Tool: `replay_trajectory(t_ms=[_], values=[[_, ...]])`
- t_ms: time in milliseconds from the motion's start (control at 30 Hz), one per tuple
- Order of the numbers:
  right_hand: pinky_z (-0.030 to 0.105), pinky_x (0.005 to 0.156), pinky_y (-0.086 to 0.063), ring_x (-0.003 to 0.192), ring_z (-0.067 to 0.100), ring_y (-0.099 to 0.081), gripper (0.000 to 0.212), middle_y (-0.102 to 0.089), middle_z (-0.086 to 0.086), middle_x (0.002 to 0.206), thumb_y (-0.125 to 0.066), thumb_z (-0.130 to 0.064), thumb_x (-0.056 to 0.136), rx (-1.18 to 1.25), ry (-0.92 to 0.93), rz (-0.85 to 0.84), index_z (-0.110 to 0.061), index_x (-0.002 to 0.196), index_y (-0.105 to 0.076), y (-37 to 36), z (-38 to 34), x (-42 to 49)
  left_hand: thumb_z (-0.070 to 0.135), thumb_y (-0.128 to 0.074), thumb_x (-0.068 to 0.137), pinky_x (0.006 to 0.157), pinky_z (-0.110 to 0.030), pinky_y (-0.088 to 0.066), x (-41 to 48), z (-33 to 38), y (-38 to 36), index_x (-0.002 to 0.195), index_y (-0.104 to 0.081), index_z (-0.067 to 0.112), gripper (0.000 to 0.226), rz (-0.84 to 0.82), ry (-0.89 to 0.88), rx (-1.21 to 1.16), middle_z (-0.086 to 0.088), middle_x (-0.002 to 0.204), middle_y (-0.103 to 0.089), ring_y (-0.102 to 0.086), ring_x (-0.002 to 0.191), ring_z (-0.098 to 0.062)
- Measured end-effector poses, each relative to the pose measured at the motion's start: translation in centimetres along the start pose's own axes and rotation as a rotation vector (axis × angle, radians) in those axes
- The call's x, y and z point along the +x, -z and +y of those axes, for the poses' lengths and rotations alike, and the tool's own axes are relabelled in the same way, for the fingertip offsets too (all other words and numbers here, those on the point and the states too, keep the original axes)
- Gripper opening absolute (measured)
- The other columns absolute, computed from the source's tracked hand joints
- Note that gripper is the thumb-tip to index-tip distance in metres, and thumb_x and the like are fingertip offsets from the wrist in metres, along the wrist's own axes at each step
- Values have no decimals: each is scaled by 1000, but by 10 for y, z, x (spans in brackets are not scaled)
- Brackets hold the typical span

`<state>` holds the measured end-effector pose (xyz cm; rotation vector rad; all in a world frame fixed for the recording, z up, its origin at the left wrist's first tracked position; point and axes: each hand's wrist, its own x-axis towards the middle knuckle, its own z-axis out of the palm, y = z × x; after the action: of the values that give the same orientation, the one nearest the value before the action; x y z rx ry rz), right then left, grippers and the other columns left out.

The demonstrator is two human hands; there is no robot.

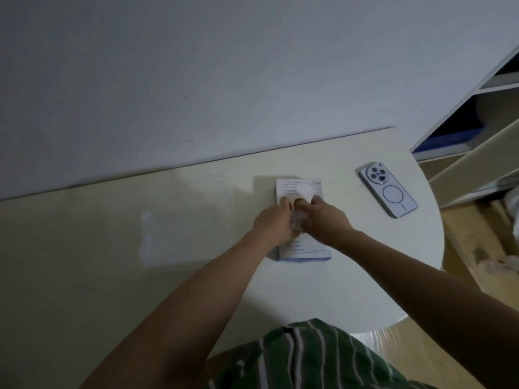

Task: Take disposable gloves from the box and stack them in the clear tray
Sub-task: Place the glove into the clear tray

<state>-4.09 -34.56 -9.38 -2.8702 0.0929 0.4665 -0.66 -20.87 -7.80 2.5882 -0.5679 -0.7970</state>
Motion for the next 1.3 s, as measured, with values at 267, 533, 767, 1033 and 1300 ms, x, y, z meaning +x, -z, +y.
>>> replay_trajectory(t_ms=[267,533,767,1033,1300], values=[[26,50,-27,62,19,-41,12,-38,0,81,-60,-20,89,-177,111,143,-11,97,-60,-12,1,11,27,-78,77,83,-38,-47,12,-5,-16,125,-29,14,70,-33,104,-150,-10,110,-59,-59,93,-28],[23,76,-48,85,12,-58,12,-62,1,96,-64,-22,92,598,153,307,-10,90,-64,28,19,12,25,-82,73,82,-36,-49,18,-4,-20,131,-26,13,82,-55,143,-163,-11,117,-58,-60,101,-28],[23,56,-44,55,10,-54,30,-58,-1,60,-52,-29,98,1019,24,183,-15,73,-56,58,20,6,31,-75,81,65,-24,-45,12,-5,-4,111,-51,15,42,-102,58,-299,-2,97,-61,-60,80,-18],[29,56,-40,61,23,-48,38,-51,16,73,-47,-31,101,1197,-14,-70,0,83,-59,69,3,-4,8,-74,74,72,-27,-50,-9,-25,51,127,-49,8,58,-21,-14,-1236,-5,107,-63,-63,93,-16],[24,53,-45,58,13,-56,37,-59,1,64,-46,-28,102,1159,51,-211,-6,75,-57,68,-33,0,7,-56,86,63,-18,-49,-32,-44,77,81,-66,21,17,264,-199,-1271,8,75,-66,-62,70,-6]])
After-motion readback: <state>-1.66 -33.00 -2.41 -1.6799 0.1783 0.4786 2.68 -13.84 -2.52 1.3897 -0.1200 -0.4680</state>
